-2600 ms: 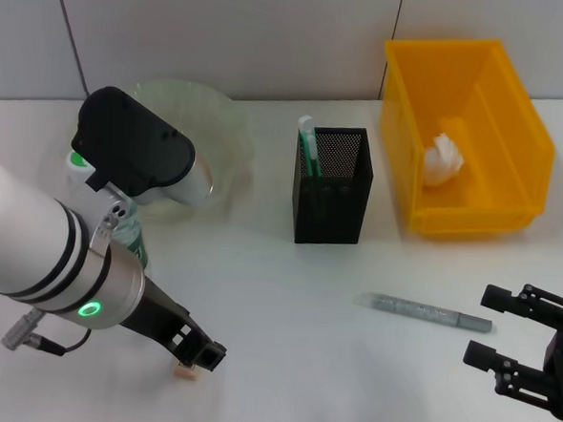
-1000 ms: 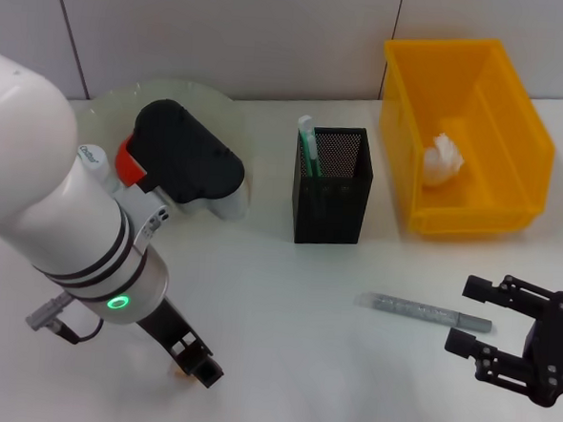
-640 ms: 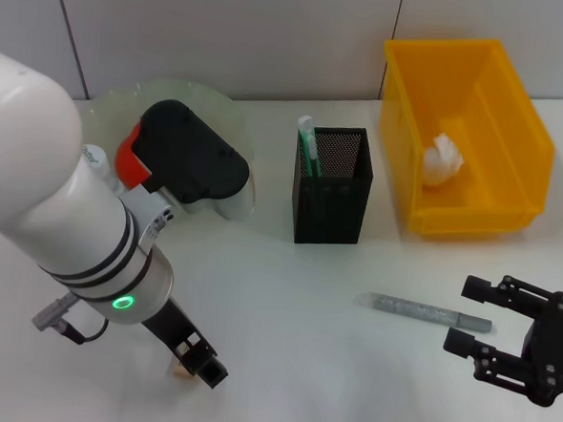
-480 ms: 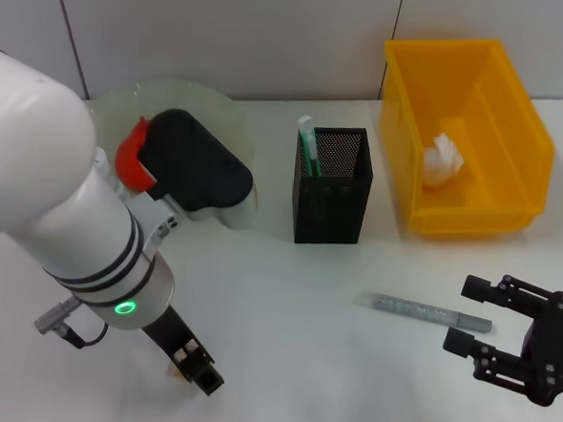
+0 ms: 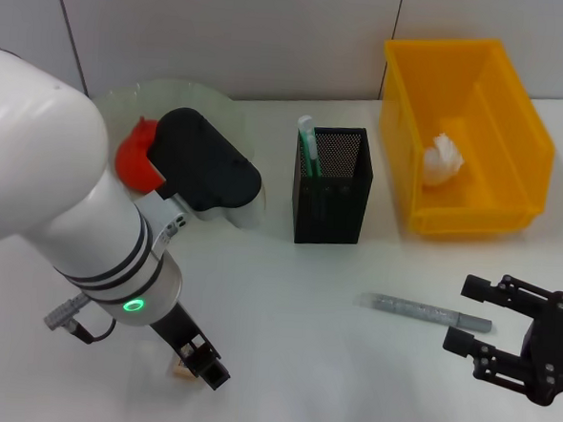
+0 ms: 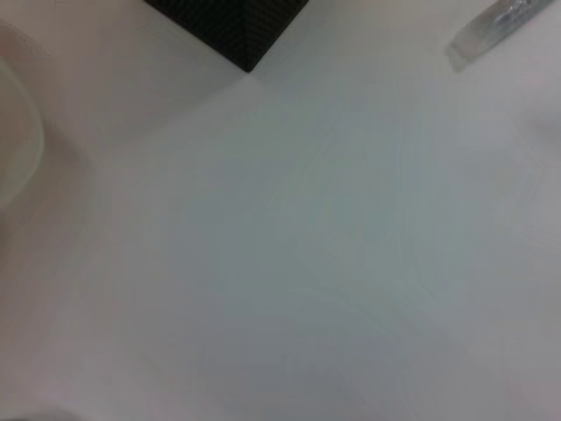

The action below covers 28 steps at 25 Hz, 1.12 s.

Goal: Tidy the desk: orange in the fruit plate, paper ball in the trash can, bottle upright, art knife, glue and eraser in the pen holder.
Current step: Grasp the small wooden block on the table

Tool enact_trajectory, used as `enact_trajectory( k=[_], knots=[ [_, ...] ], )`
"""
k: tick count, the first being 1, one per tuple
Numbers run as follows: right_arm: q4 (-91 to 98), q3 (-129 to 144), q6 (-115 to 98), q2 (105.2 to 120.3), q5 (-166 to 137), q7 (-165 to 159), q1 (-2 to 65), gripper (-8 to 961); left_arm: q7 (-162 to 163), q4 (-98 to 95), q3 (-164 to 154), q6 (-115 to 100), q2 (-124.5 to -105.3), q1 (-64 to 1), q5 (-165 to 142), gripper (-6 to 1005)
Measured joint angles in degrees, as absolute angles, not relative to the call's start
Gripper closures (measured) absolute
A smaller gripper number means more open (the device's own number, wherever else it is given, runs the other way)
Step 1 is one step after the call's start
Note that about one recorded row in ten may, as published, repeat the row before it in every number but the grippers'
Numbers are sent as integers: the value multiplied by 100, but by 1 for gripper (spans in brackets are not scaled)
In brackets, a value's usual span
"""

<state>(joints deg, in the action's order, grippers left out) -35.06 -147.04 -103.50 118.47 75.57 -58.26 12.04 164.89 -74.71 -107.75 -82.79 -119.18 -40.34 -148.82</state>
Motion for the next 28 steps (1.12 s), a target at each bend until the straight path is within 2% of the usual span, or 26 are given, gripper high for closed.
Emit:
enact_trajectory(
  k=[28],
  knots=[
    [-3454,-14704,-10354,11847,7586,-5836,1219,259,16488,-7418,-10908,-8211,-11918,-4036,-15021,230]
  ],
)
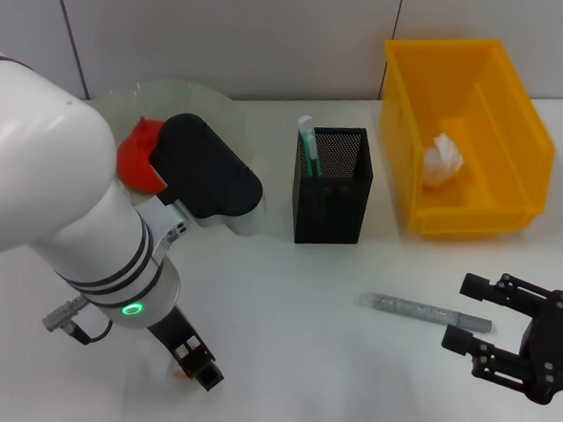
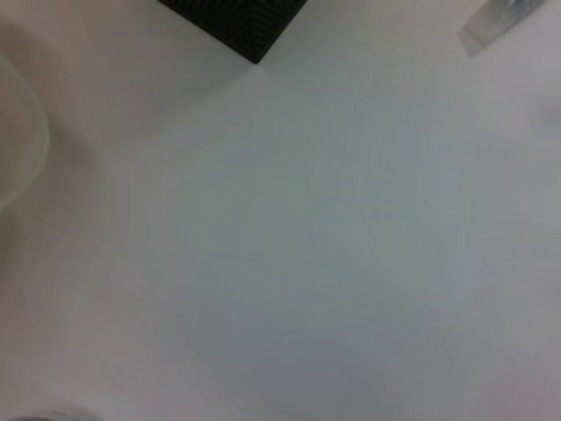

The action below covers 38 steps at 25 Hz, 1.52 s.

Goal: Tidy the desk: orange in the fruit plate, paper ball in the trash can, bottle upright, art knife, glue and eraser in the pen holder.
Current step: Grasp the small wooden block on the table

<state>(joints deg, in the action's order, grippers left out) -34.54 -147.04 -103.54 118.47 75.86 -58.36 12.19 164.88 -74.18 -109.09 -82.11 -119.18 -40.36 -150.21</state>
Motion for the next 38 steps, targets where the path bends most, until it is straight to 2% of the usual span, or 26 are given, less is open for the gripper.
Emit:
enact_trajectory(
  k=[38],
  knots=[
    [-3454,-14871,-10393,11859,7572,-5905,1265,259,16488,-7321,-11013,-8157,-11918,-4040,-15029,236]
  ],
)
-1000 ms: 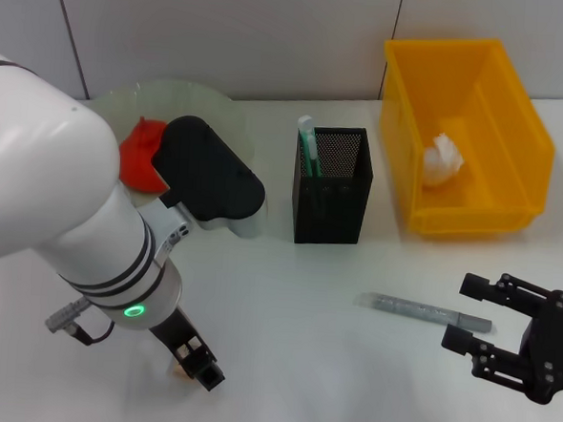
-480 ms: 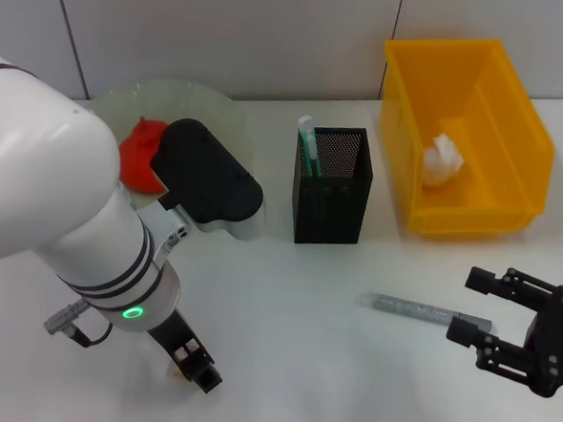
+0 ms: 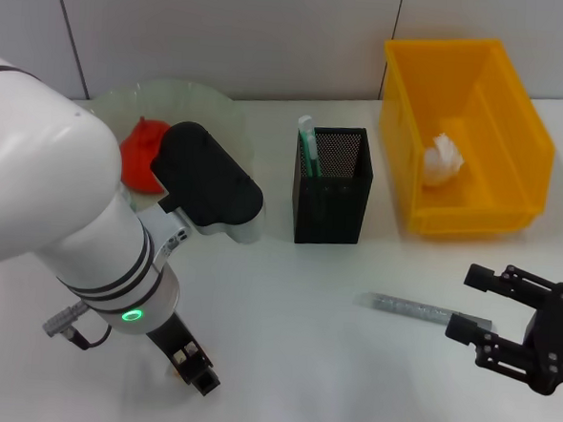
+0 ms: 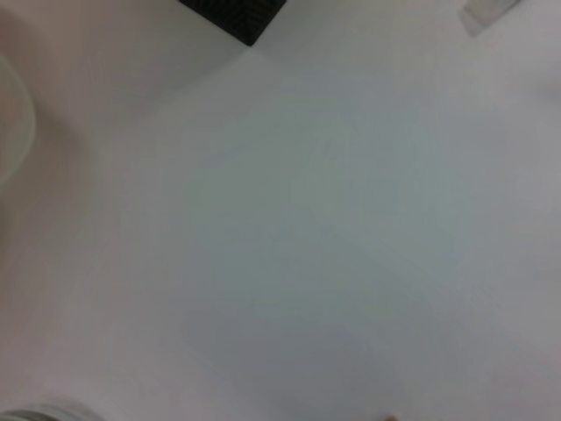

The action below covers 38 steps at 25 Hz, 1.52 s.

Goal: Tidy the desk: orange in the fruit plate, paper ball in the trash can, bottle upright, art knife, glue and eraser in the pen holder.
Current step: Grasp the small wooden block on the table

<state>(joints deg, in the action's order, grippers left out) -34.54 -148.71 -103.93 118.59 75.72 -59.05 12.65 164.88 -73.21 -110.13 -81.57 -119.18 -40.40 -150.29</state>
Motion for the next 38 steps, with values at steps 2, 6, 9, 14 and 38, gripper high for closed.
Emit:
enact_trajectory(
  k=[2,6,9,14,38],
  knots=[
    [-3454,-14869,-10393,11859,7559,-5908,1268,259,16488,-7321,-11013,-8157,-11918,-4040,-15029,236],
    [-3454,-14870,-10386,11866,7556,-5907,1268,259,16488,-7321,-11050,-8155,-11918,-4047,-15029,295],
    [-3454,-14871,-10374,11866,7554,-5907,1267,259,16483,-7321,-11059,-8135,-11918,-4063,-15029,381],
    [-3454,-14871,-10364,11865,7550,-5907,1265,259,16481,-7321,-11134,-8123,-11918,-4088,-15031,389],
    [-3445,-14923,-10392,11891,7587,-5886,1258,259,16488,-7263,-11236,-8186,-11918,-4132,-15100,520]
  ],
)
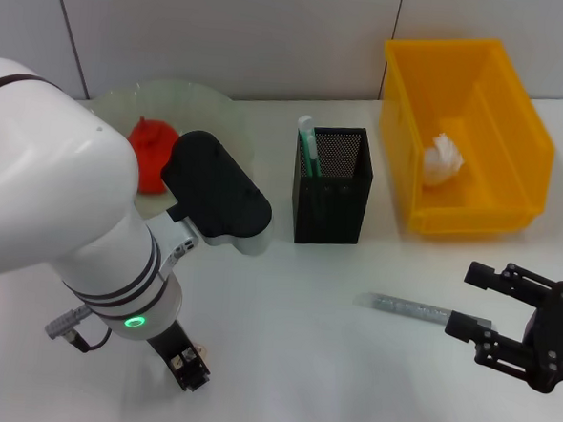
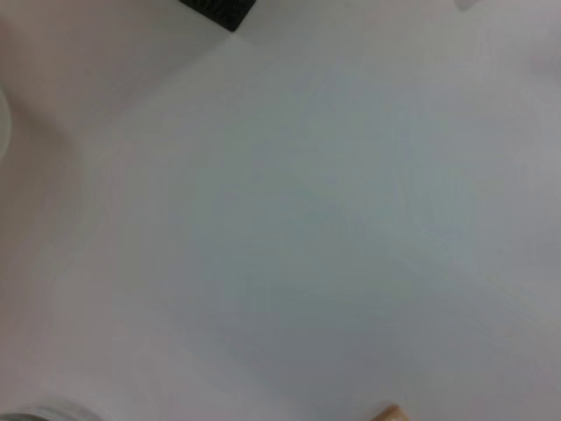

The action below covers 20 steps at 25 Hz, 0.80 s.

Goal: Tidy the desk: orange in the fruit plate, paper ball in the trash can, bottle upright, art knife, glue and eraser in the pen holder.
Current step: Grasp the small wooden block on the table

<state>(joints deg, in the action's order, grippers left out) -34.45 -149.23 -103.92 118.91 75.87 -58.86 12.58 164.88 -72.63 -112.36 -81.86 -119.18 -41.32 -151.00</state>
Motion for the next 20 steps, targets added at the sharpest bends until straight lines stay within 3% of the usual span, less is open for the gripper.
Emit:
enact_trajectory(
  k=[4,20],
  knots=[
    [-3445,-14924,-10396,11892,7589,-5886,1257,259,16488,-7261,-11235,-8187,-11918,-4131,-15100,581],
    [-3445,-14924,-10407,11892,7594,-5883,1250,260,16489,-7281,-11232,-8196,-11918,-4130,-15099,590]
  ],
)
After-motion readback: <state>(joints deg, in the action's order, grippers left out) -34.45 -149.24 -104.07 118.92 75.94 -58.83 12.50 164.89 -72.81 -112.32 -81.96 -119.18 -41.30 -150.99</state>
